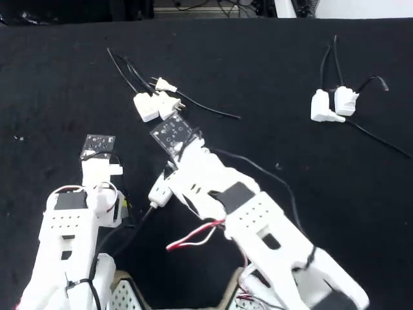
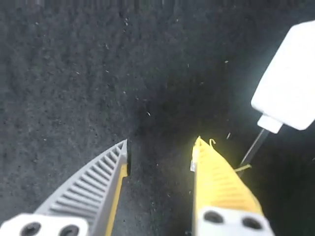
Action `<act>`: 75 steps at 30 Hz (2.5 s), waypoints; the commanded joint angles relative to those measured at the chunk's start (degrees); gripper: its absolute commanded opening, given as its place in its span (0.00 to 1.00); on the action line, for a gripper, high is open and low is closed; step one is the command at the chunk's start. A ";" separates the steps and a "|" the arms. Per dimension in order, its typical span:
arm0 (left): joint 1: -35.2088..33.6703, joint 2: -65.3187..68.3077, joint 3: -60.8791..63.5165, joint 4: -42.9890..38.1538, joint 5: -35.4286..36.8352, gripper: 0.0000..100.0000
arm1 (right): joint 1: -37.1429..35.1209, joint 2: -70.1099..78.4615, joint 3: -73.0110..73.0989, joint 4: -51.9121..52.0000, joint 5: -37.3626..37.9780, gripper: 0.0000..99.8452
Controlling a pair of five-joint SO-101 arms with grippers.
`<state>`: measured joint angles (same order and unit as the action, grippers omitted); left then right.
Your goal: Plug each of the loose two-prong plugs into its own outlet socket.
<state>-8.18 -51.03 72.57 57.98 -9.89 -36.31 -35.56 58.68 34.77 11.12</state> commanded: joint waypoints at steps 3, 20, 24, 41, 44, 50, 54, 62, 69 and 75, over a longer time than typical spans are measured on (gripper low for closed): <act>-0.48 -1.05 0.22 -2.02 1.41 0.22 | 0.62 7.87 -5.85 -3.69 1.76 0.01; -0.31 -1.05 1.01 -2.37 1.05 0.22 | -1.14 5.85 6.90 -19.16 3.25 0.01; -0.31 -1.05 1.01 -2.37 1.05 0.22 | -1.23 5.76 6.73 -19.16 3.25 0.01; -0.31 -1.05 1.01 -2.37 1.05 0.22 | -2.29 -2.07 9.10 -14.15 3.78 0.01; -0.31 -1.05 1.01 -2.29 1.05 0.22 | -1.76 -1.98 9.10 -16.00 3.43 0.01; -0.31 -1.05 1.01 -2.20 1.05 0.22 | -1.67 -1.98 9.80 -16.62 3.69 0.01; -0.31 -1.05 1.01 -2.11 1.05 0.22 | -1.14 -1.89 10.68 -18.46 3.69 0.01; -0.31 -1.05 1.01 -2.02 1.05 0.22 | 0.35 -1.89 10.59 -18.64 3.69 0.01; -0.31 -1.05 1.01 -2.02 1.05 0.22 | 0.18 -1.89 10.59 -18.37 3.43 0.01; -0.31 -1.05 1.01 -2.02 1.05 0.22 | 0.18 -1.54 10.68 -18.73 3.34 0.01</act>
<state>-8.18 -51.21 74.15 56.22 -9.01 -36.66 -35.65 69.85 17.45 14.29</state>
